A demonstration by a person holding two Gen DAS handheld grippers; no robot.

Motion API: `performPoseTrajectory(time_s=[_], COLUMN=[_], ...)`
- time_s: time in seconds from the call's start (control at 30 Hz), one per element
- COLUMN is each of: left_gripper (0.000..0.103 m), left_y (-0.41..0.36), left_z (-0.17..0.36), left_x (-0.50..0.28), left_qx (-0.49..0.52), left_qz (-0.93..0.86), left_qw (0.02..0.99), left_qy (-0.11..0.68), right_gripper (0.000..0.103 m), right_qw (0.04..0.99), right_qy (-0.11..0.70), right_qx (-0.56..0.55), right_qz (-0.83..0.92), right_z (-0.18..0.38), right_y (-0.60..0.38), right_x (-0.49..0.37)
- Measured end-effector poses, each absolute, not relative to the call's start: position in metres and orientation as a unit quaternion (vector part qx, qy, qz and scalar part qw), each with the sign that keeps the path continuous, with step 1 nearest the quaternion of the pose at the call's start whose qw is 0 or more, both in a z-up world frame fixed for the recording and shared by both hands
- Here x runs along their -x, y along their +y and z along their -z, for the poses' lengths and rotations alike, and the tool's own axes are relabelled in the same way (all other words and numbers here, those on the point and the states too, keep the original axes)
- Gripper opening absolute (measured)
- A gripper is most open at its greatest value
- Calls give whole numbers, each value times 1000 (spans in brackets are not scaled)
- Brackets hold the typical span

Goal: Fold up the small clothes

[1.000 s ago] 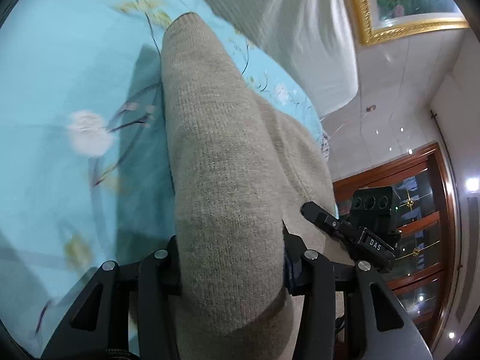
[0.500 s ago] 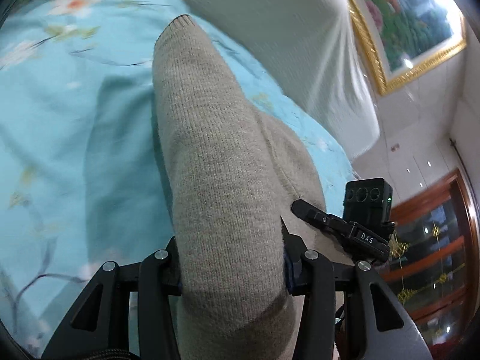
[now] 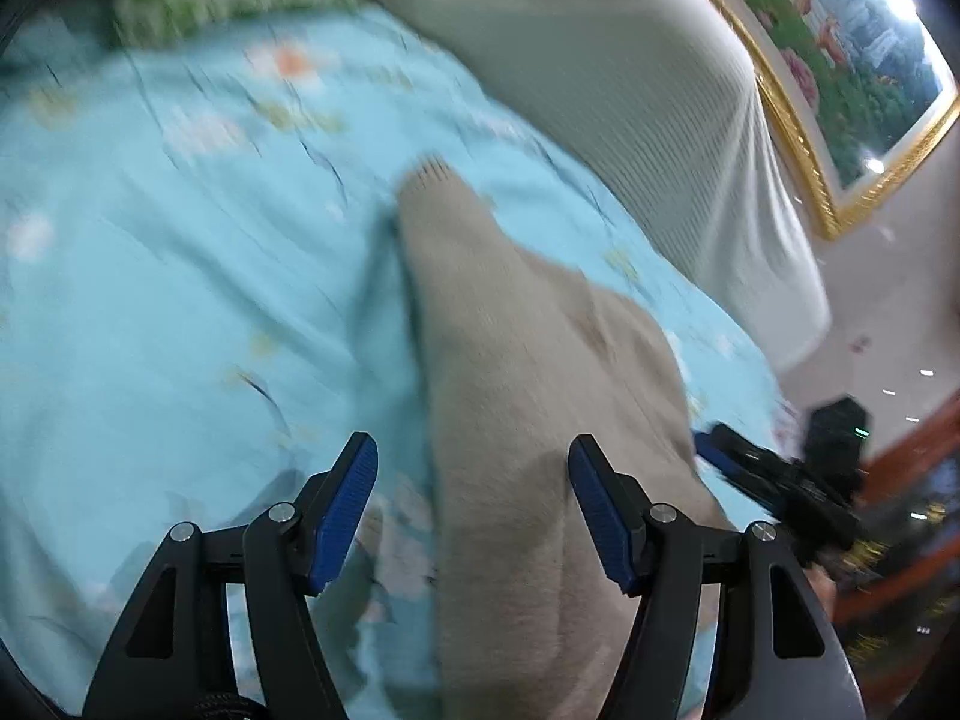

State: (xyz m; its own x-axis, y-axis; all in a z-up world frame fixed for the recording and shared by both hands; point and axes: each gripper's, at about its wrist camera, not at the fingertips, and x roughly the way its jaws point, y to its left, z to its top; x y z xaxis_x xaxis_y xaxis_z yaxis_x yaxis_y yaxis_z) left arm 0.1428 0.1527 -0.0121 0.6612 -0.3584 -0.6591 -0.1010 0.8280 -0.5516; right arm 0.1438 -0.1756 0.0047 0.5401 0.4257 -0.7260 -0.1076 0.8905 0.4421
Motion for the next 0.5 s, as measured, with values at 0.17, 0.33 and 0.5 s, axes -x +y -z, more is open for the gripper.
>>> performPoseTrajectory(time_s=[0.17,0.33,0.5], left_gripper=[67,65,57], left_y=[143,136,131], left_z=[-4,19,24], left_x=[-151,-163,-166], left_qx=[244,231,256], left_qz=[77,62,74], left_qw=[882,867,858], left_qy=[396,437,439], right_gripper=[51,30,8], right_qw=[874,863,860], right_qy=[432,462,469], right_qx=[-152,-130,-113], right_qz=[-164,-156,-168], right_z=[-21,-2,2], right_y=[-162,-141,-133], right_x=[-154,-179,-188])
